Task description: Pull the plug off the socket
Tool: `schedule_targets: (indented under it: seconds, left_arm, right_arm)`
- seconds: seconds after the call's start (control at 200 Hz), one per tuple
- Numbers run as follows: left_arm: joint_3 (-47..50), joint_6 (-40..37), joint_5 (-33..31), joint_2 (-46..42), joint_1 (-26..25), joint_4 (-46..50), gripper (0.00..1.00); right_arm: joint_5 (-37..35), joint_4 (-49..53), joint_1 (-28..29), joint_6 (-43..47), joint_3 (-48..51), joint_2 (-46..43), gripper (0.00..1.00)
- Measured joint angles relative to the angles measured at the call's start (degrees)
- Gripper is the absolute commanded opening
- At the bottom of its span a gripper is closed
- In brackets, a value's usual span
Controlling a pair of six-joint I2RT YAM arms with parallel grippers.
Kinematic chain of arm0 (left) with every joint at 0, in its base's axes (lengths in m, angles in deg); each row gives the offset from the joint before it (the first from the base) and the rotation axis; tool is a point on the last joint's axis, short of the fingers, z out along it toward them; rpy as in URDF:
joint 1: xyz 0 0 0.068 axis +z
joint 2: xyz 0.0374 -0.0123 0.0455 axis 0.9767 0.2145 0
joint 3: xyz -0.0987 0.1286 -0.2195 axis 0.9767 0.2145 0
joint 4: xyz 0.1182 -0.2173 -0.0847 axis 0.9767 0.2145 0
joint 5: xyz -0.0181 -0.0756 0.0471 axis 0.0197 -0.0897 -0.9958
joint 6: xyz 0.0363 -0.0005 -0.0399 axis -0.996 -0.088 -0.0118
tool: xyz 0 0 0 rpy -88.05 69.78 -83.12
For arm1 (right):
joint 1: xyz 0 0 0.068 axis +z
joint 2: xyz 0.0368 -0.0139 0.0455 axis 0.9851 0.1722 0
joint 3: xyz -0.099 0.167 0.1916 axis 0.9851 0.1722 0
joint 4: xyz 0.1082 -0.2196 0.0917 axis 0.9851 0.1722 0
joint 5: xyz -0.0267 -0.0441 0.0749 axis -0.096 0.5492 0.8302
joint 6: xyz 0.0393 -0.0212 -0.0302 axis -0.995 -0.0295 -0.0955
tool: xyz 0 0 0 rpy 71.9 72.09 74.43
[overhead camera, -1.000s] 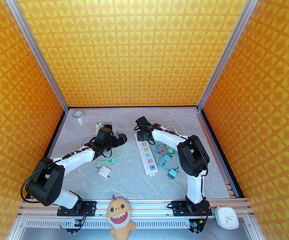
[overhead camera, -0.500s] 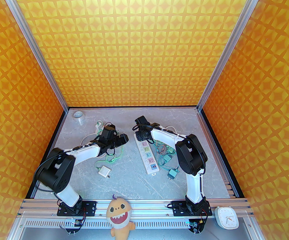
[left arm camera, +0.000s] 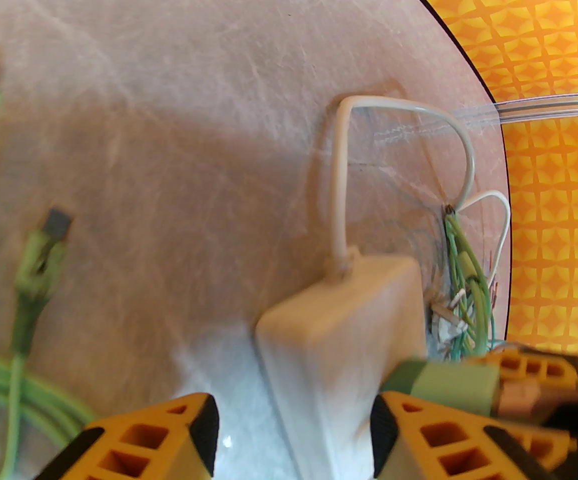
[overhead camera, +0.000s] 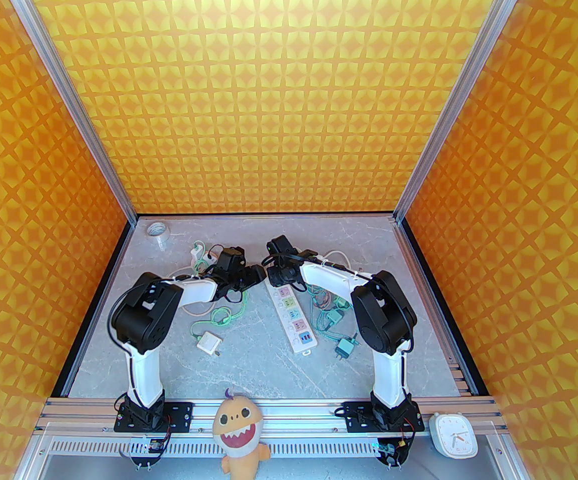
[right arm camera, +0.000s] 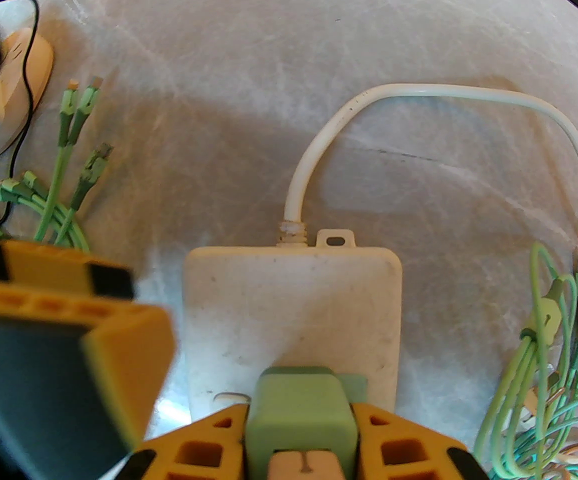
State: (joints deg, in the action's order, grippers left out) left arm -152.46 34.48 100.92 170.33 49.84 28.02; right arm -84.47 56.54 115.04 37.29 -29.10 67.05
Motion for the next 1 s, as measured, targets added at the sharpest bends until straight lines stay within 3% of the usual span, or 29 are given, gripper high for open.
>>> schedule_targets:
  seconds: [0.325,0.56,0.835,1.0]
  left_arm:
    - [-1.5,0.7,0.2,1.9,-0.5,-0.4,0.49]
    - [-2.3,1.3,-1.0,2.8,-1.7,-0.5,0.36]
    - [-4.2,1.1,-3.1,3.0,-2.7,2.8,0.36]
    - [-5.1,1.0,-3.4,3.0,-3.4,4.6,0.37]
  right_arm:
    - [0.3,0.1,0.2,-0.6,0.2,-0.1,0.30]
    - [0.2,0.2,0.2,-1.0,0.3,-0.2,0.30]
    - [-0.5,-0.1,-0.2,-1.5,1.6,-1.2,0.28]
    - [3.1,-1.2,-2.6,-3.0,3.9,-3.0,0.28]
